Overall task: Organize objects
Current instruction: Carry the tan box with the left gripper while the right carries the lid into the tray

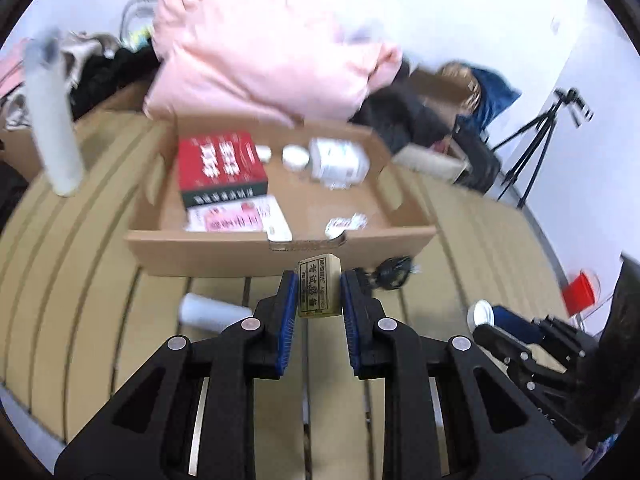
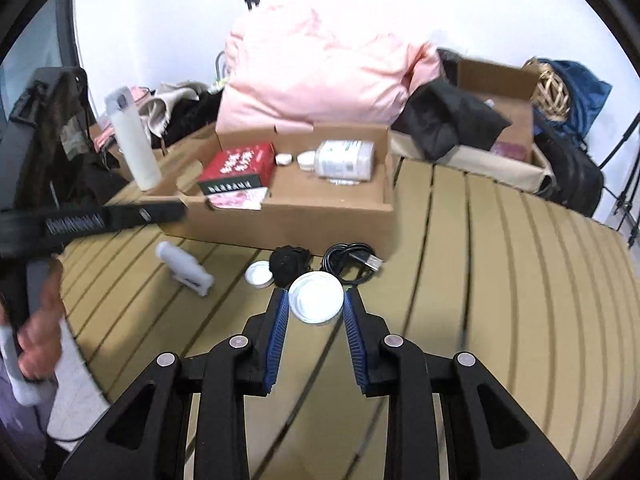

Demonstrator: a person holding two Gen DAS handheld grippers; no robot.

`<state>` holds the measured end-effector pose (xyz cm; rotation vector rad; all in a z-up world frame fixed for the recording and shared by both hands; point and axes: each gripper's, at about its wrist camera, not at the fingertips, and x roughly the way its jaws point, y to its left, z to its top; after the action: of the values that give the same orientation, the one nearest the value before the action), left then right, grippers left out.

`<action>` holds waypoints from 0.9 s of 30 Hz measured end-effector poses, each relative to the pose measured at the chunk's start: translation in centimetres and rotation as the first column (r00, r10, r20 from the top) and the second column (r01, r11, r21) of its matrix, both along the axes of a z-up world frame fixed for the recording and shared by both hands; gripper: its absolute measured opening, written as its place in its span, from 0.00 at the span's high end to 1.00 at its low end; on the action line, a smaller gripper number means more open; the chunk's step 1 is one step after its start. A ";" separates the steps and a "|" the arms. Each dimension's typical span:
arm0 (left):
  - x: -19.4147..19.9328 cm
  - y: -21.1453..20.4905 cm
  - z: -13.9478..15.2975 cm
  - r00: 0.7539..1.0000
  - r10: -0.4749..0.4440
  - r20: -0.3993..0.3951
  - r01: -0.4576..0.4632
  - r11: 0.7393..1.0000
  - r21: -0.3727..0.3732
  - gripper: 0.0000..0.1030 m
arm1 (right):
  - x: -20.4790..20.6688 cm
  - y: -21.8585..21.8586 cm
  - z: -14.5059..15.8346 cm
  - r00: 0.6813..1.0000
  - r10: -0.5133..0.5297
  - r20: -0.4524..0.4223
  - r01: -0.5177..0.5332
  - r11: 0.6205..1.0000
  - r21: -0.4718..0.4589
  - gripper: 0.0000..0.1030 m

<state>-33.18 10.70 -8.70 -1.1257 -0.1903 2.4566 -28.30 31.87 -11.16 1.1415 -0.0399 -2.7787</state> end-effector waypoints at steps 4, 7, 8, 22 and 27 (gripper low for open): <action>5.8 -2.1 3.4 0.999 0.023 -0.025 -0.023 1.000 0.002 0.82 | 5.2 -0.1 3.2 0.999 0.000 -0.038 0.001 1.000 0.006 0.70; 11.7 -3.8 5.2 0.999 -0.006 -0.031 0.007 0.999 0.038 0.82 | 10.6 -0.6 5.8 0.997 0.016 -0.073 -0.016 1.000 -0.003 0.70; 13.3 -4.4 5.7 0.999 -0.012 -0.036 0.014 0.999 0.046 0.82 | 12.4 -0.8 6.5 0.996 0.021 -0.082 -0.021 1.000 -0.002 0.70; 13.3 -6.1 7.2 1.000 -0.023 -0.016 0.024 0.995 0.093 0.82 | 15.5 -3.3 9.2 0.988 0.098 -0.117 -0.098 0.995 0.004 0.70; 0.6 -2.4 7.9 0.998 -0.043 0.034 0.041 0.997 0.058 0.82 | 4.1 -3.7 9.6 0.979 0.186 -0.079 -0.183 0.982 0.043 0.70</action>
<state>-32.58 8.25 -0.81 -1.1377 -0.2437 2.3801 -24.21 28.13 -1.59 0.9817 0.1181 -2.6679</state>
